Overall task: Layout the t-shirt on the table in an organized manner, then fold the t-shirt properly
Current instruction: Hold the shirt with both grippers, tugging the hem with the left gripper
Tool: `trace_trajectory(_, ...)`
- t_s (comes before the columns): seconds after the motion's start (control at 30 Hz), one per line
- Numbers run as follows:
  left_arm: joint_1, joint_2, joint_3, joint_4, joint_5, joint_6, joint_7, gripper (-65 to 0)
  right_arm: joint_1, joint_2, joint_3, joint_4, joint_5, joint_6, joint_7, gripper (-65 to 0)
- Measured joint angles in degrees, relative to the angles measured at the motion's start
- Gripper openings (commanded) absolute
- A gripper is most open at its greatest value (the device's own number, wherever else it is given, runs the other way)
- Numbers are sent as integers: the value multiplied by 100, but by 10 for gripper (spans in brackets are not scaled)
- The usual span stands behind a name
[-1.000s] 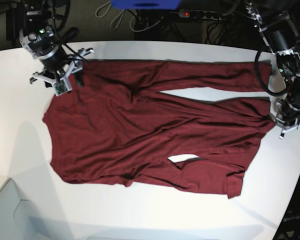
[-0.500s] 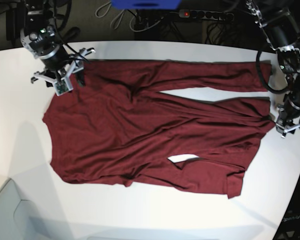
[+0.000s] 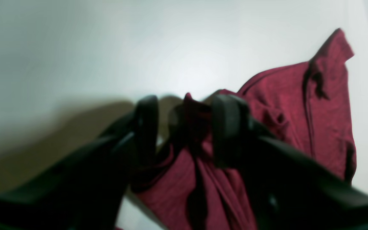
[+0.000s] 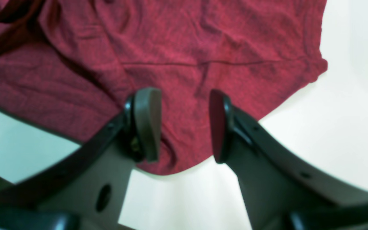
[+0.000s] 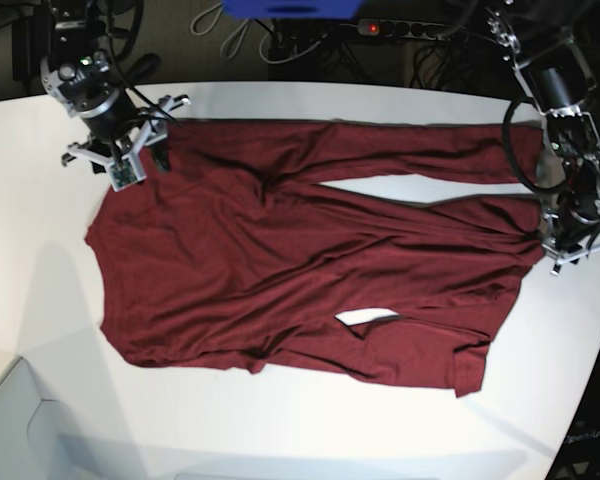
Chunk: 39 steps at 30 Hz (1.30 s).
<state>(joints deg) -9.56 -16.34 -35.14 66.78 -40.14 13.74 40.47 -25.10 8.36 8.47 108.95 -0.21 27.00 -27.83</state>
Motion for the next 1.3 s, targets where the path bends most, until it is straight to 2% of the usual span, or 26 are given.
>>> trace_trajectory(0.07, -7, -2, 0, -7, 4, 2, -11, -516, 2, 0, 0, 0, 0, 0, 0, -413)
trace_trajectory(0.13, -15, -2, 0, -9, 2, 0, -11, -540, 9, 0, 0, 0, 0, 0, 0, -413)
trace_trajectory(0.37, -129, -2, 0, -15, 2, 0, -26, -561, 33, 0, 0, 0, 0, 0, 0, -413)
trace_trajectory(0.43, -116, -28, 151, -20, 11, 0, -33, -633, 33, 0, 0, 0, 0, 0, 0, -413)
trace_trajectory(0.47, -105, -74, 319, -28, 11, 0, -44, -650, 35, 0, 0, 0, 0, -2, 2, -413)
trace_trajectory(0.6, -160, -61, 667, -28, -17, 0, -22, -650, 33, -2, 0, -2, 0, -2, 2, -413)
trace_trajectory(0.8, -144, -57, 625, 160, -48, 2, 28, -650, 35, 2, 15, -4, 0, 0, 2, -413)
trace_trajectory(0.93, 24, -83, 616, 767, -79, 0, 7, -650, 35, 7, 17, -4, 0, -2, 2, -413)
trace_trajectory(1.1, 179, -81, 601, 929, -83, -2, 46, -625, 33, 4, 20, -4, 0, -2, 2, -414)
trace_trajectory(1.23, 179, -85, 601, 931, -79, -2, 39, -498, 31, 4, 11, -4, 0, 0, 2, -414)
trace_trajectory(1.3, 225, -81, 599, 931, -81, 0, 39, -399, 26, 4, 15, -4, 0, -2, 0, -415)
